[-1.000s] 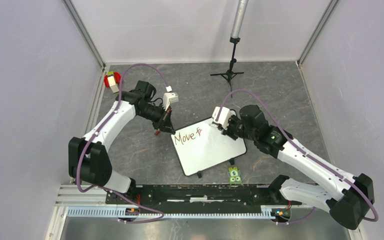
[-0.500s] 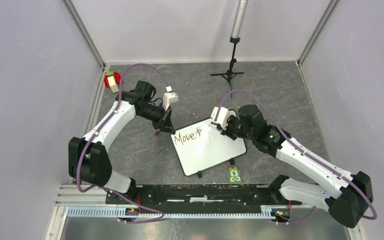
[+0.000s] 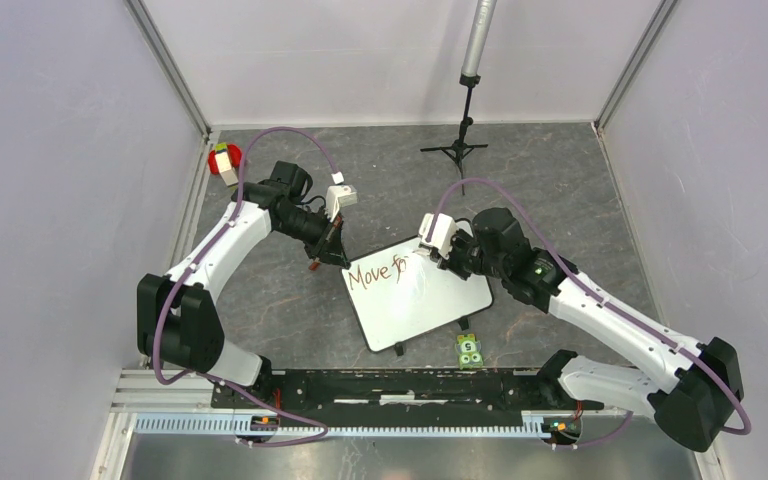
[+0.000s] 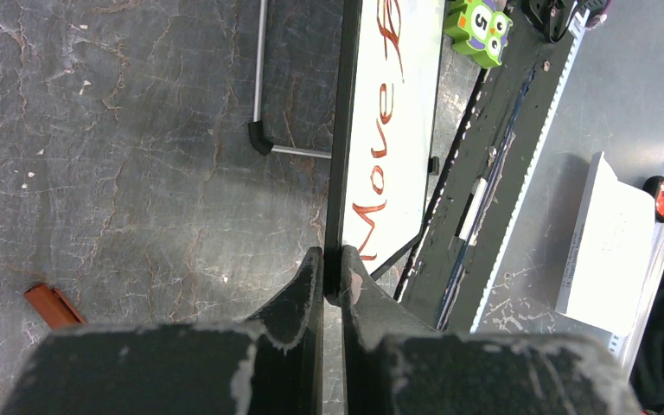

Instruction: Write a sentence on the whiteboard

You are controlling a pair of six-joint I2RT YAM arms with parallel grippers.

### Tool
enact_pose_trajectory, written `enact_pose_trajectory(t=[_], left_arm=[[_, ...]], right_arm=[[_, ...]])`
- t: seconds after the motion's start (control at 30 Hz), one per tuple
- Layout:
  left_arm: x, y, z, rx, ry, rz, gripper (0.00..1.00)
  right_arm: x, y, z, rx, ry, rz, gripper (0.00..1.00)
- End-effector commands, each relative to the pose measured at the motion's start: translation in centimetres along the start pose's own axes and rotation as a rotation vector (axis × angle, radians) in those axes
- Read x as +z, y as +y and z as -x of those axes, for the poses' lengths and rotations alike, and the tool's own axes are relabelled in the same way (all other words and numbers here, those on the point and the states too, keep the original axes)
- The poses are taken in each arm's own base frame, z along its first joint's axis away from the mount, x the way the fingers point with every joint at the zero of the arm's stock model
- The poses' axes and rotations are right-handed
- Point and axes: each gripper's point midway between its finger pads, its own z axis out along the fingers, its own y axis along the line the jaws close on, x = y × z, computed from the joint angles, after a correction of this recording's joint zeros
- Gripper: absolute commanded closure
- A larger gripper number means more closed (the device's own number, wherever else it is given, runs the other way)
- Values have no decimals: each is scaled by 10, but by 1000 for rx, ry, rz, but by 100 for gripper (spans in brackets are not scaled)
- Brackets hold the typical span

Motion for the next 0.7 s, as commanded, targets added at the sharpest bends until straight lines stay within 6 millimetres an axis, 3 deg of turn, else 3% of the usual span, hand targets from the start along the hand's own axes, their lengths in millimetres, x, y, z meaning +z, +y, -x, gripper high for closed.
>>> enact_pose_trajectory(t=[0.0,0.43,0.67], left_arm=[[9,2,-22,-17,102,7,98],[9,2,-21,-14,100,10,98],[9,2,-21,-18,100,8,98]], right_arm=[[-3,-11,1,-17,8,-51,100],[-10,10,-24,-11,54,8,100],[-11,1,-10,-23,29,-10,100]])
